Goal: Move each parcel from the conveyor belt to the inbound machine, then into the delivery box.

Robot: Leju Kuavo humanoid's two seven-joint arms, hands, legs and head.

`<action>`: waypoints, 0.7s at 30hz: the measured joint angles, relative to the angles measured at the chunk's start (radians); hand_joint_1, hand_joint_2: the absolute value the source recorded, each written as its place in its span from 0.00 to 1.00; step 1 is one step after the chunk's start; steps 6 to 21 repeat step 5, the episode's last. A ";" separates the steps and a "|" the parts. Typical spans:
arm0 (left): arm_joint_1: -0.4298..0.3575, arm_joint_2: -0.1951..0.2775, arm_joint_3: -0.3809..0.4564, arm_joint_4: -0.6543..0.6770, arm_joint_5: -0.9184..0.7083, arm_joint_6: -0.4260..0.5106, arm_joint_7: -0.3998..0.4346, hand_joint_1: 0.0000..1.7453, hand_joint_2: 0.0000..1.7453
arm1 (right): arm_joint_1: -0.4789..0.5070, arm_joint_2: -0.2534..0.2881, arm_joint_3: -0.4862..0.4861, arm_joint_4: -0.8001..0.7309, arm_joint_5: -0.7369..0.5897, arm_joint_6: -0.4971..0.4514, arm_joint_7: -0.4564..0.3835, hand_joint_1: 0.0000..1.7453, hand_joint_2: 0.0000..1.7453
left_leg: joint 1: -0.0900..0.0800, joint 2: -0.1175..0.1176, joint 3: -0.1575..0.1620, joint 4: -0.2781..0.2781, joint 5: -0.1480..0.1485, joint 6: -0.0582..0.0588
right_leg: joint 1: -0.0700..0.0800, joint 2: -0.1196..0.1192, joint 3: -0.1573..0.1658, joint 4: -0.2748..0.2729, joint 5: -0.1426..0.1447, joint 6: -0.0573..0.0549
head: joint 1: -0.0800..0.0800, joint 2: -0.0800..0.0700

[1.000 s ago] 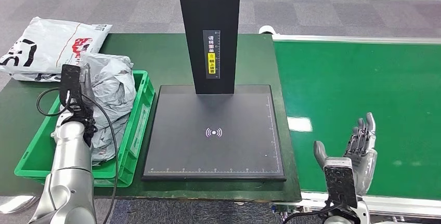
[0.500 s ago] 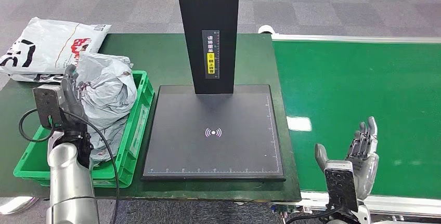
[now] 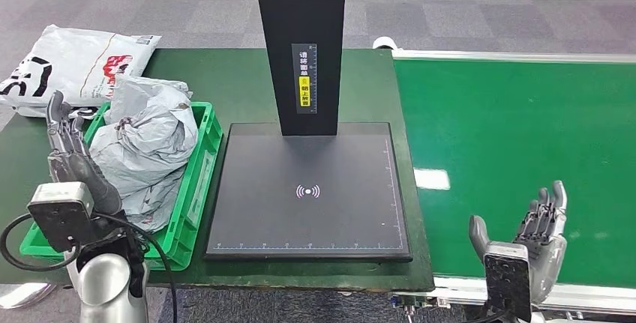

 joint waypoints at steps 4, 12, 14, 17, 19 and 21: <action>0.038 0.002 -0.072 -0.016 0.001 0.015 -0.024 0.00 0.00 | 0.005 0.000 0.000 -0.002 -0.008 -0.001 0.001 0.00 1.00 | 0.000 0.000 0.000 0.000 0.000 0.000 | 0.000 0.000 0.000 0.000 0.000 0.000 | 0.000 0.000; 0.042 0.002 -0.081 -0.016 0.001 0.016 -0.026 0.00 0.00 | 0.005 0.000 0.000 -0.002 -0.009 -0.001 0.001 0.00 1.00 | 0.000 0.000 0.000 0.000 0.000 0.000 | 0.000 0.000 0.001 0.000 0.000 0.000 | 0.000 0.000; 0.042 0.002 -0.081 -0.016 0.001 0.016 -0.026 0.00 0.00 | 0.005 0.000 0.000 -0.002 -0.009 -0.001 0.001 0.00 1.00 | 0.000 0.000 0.000 0.000 0.000 0.000 | 0.000 0.000 0.001 0.000 0.000 0.000 | 0.000 0.000; 0.042 0.002 -0.081 -0.016 0.001 0.016 -0.026 0.00 0.00 | 0.005 0.000 0.000 -0.002 -0.009 -0.001 0.001 0.00 1.00 | 0.000 0.000 0.000 0.000 0.000 0.000 | 0.000 0.000 0.001 0.000 0.000 0.000 | 0.000 0.000; 0.042 0.002 -0.081 -0.016 0.001 0.016 -0.026 0.00 0.00 | 0.005 0.000 0.000 -0.002 -0.009 -0.001 0.001 0.00 1.00 | 0.000 0.000 0.000 0.000 0.000 0.000 | 0.000 0.000 0.001 0.000 0.000 0.000 | 0.000 0.000; 0.042 0.002 -0.081 -0.016 0.001 0.016 -0.026 0.00 0.00 | 0.005 0.000 0.000 -0.002 -0.009 -0.001 0.001 0.00 1.00 | 0.000 0.000 0.000 0.000 0.000 0.000 | 0.000 0.000 0.001 0.000 0.000 0.000 | 0.000 0.000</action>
